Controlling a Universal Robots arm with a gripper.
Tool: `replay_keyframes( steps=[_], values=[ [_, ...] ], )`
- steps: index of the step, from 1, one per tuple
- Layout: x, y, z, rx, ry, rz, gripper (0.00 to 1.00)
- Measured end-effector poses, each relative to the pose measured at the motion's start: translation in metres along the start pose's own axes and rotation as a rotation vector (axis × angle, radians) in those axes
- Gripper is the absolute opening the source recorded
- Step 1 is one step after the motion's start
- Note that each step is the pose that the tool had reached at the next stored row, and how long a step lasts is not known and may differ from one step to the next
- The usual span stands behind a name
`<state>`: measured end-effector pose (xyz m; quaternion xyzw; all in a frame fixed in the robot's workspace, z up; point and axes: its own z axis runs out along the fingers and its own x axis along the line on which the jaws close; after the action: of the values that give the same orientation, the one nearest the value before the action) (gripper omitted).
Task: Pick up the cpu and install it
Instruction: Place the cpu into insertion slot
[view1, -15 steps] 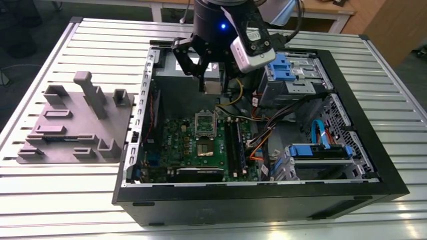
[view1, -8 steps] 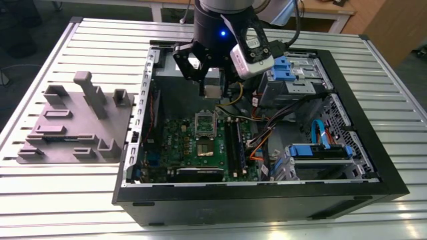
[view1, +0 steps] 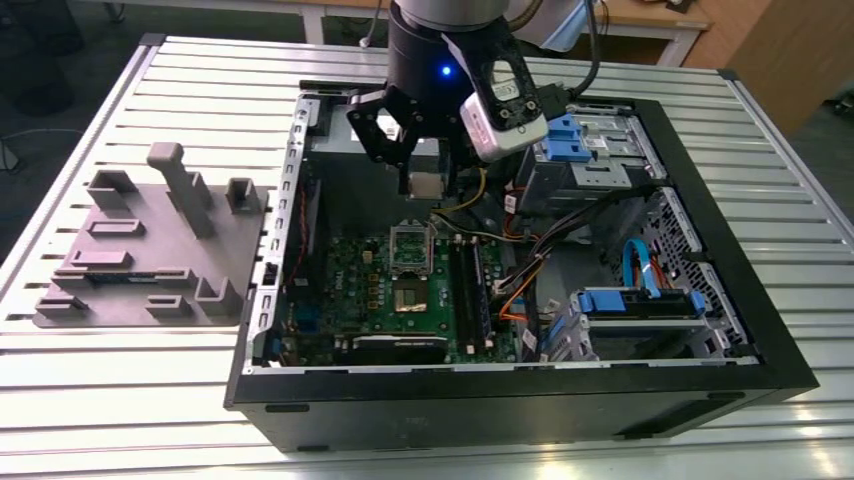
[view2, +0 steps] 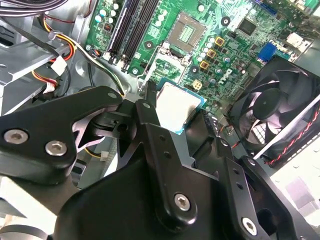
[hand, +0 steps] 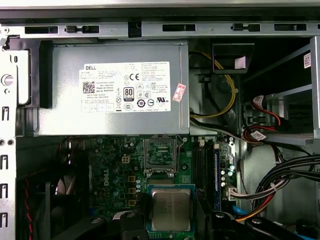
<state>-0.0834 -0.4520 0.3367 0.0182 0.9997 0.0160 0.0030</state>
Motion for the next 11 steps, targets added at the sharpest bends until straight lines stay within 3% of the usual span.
replay_keyframes(
  steps=[8,11],
  values=[
    [0.0,0.0,0.0003,-0.0001,0.0,0.0,0.47],
    [0.0001,-0.0001,0.0039,0.0,0.0009,0.0,0.47]
  ],
)
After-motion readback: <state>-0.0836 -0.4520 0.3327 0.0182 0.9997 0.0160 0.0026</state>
